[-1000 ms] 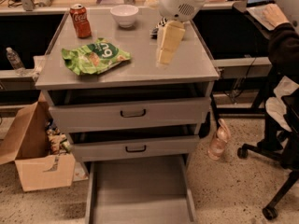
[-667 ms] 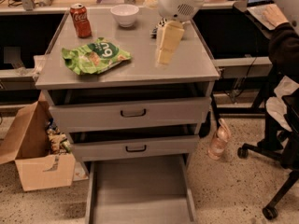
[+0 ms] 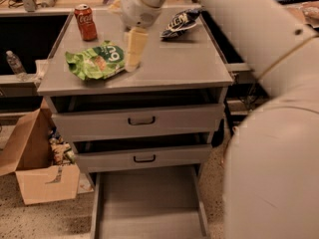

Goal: Place green rice chip bag into bottom drawer

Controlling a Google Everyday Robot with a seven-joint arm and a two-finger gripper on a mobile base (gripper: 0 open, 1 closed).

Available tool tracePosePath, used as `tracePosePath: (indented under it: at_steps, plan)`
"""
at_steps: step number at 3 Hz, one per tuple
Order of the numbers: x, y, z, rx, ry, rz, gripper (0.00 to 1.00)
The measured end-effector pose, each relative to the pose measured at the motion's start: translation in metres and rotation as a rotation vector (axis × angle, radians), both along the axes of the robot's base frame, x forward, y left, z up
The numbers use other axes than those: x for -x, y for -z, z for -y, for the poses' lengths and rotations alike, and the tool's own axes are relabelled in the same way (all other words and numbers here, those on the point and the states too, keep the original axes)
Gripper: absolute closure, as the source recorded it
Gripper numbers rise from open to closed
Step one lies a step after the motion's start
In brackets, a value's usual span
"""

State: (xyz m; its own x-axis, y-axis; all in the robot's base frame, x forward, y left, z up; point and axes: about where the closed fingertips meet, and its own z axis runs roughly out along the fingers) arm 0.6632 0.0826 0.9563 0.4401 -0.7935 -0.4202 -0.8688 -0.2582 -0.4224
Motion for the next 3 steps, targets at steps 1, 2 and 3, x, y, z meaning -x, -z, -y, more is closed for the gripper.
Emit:
tracePosePath:
  at_steps: [1,2,3]
  plan:
    - [-0.022,0.015,-0.049,-0.013,-0.084,-0.007,0.0]
    - [-0.031,0.028,-0.084,-0.001,-0.132,-0.021,0.0]
    - [-0.039,0.045,-0.109,0.034,-0.147,-0.042,0.0]
